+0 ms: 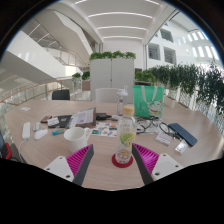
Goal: Pour water
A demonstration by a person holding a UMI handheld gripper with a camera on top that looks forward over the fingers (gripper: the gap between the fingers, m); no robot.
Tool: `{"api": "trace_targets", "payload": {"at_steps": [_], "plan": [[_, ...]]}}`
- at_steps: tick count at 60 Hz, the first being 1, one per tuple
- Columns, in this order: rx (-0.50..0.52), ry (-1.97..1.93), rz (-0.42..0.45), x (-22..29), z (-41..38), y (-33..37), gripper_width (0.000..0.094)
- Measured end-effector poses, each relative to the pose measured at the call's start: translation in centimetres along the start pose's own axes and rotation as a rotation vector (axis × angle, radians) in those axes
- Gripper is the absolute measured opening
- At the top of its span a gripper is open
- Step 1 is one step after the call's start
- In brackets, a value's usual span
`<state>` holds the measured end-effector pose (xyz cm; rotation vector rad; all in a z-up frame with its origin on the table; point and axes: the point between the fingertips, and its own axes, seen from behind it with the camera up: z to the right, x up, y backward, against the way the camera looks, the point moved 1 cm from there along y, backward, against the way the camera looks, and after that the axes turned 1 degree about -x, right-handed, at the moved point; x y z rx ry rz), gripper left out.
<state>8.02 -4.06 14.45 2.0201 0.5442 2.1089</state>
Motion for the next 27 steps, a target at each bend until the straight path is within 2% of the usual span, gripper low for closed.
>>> {"api": "trace_targets", "payload": {"at_steps": [15, 27], "plan": [[-0.074, 0.009, -0.026, 2.7, -6.8, 13.9, 0.0847], [-0.079, -0.091, -0.025, 5.2, -10.5, 21.5, 0.0846]]}}
